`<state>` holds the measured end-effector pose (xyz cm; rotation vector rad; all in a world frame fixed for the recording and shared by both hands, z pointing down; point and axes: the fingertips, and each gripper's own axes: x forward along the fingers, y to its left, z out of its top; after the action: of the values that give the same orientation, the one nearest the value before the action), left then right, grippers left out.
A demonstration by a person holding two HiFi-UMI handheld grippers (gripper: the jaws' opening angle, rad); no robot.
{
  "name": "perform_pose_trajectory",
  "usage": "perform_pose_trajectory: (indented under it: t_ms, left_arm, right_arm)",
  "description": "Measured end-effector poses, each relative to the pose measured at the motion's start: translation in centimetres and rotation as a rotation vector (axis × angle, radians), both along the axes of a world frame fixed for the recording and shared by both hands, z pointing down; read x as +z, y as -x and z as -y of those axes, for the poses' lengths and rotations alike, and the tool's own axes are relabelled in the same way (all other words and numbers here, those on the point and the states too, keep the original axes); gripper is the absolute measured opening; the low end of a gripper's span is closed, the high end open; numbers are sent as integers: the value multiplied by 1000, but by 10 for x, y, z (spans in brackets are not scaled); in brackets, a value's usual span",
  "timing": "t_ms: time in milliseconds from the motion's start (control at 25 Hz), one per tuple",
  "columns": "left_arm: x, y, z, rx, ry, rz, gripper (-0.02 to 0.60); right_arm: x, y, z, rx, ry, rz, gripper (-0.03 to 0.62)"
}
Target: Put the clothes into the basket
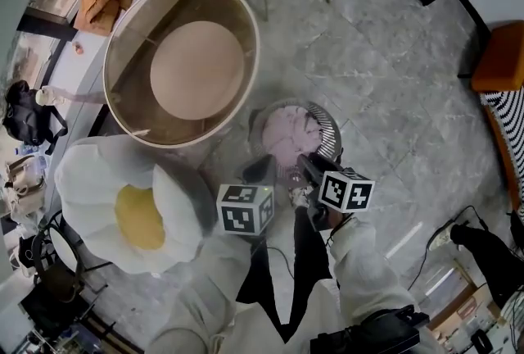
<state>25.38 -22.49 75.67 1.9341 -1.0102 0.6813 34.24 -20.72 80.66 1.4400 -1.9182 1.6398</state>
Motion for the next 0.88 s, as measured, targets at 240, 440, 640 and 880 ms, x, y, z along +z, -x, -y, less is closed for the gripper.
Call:
perform_pose_trajectory:
  t_ms: [240, 440, 640, 880]
  left_arm:
    - [-5, 7, -2, -10, 6, -2, 6]
    - [-29, 18, -5, -10, -10, -7, 6]
    - [-60, 34, -7, -33, -44, -25, 6]
    - [-118, 65, -11, -74, -105, -59, 6]
  right_arm:
    - [-7, 1, 0, 24, -5, 4, 133]
    - [-31, 9, 3, 10, -37, -28, 133]
    - [-66, 18, 12, -27, -99, -94, 133]
    - [-127, 23, 15, -13, -167, -168, 133]
